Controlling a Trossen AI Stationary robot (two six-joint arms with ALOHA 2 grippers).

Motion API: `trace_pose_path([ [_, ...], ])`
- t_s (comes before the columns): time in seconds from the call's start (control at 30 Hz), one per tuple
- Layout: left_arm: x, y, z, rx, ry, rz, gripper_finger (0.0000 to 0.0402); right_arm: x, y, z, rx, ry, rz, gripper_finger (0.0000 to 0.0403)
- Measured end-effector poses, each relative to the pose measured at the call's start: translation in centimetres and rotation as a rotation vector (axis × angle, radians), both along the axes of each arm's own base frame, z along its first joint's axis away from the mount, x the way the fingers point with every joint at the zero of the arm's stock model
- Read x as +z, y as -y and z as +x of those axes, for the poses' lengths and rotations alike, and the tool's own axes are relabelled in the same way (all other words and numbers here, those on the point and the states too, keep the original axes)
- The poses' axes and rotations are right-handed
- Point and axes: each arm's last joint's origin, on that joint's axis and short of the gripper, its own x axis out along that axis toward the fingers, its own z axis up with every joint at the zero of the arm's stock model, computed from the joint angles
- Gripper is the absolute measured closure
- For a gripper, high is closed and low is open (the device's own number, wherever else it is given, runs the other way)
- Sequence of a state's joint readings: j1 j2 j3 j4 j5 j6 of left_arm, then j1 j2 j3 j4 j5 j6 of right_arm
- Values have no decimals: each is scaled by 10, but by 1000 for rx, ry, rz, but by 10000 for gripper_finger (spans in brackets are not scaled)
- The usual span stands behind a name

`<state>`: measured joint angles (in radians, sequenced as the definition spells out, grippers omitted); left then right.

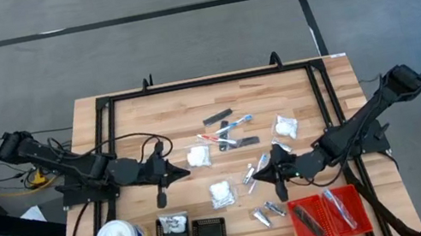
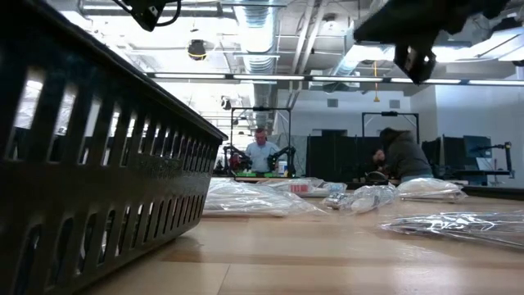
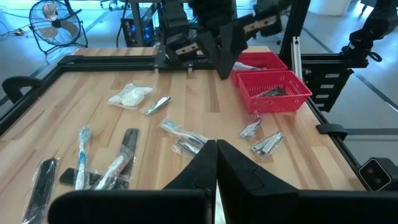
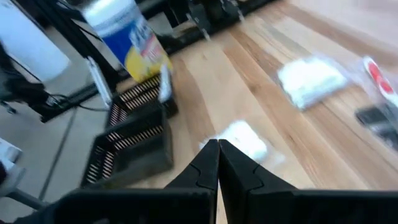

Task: Pick & Place Travel size toiletries
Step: Put the nail cutter into the right black bin

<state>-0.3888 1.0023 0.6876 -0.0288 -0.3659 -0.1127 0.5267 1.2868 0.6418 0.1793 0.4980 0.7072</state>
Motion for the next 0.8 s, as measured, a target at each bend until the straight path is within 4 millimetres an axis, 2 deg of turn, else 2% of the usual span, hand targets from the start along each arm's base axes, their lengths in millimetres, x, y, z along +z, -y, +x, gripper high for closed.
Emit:
trace_pose_path([
  [0.33,0,0,0,0,0,0,401,-26,24,-10,-230,-273,52,402],
  [0.63,0,-1,0,3,-1,0,401,-35,30,-20,-319,-381,77,402],
  [0.8,0,-1,0,3,-1,0,401,-44,37,-35,-470,-516,116,402],
])
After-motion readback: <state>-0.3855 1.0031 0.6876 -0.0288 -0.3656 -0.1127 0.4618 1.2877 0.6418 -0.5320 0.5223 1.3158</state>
